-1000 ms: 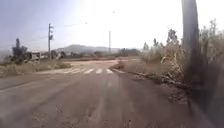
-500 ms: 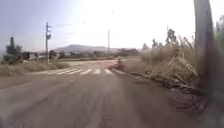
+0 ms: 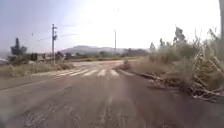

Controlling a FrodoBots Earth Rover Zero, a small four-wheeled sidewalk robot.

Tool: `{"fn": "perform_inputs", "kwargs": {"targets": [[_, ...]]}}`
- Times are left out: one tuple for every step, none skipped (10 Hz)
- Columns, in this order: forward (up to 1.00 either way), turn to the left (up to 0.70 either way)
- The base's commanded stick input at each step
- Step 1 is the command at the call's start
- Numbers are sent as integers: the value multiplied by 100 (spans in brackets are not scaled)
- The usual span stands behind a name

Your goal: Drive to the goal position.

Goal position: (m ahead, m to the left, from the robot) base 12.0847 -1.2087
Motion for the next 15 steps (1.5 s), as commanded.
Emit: {"fn": "perform_inputs", "kwargs": {"targets": [[100,0],[100,0],[100,0],[100,0],[100,0],[100,0],[100,0],[100,0],[100,0],[100,0],[100,0],[100,0],[100,0],[100,0],[100,0]]}}
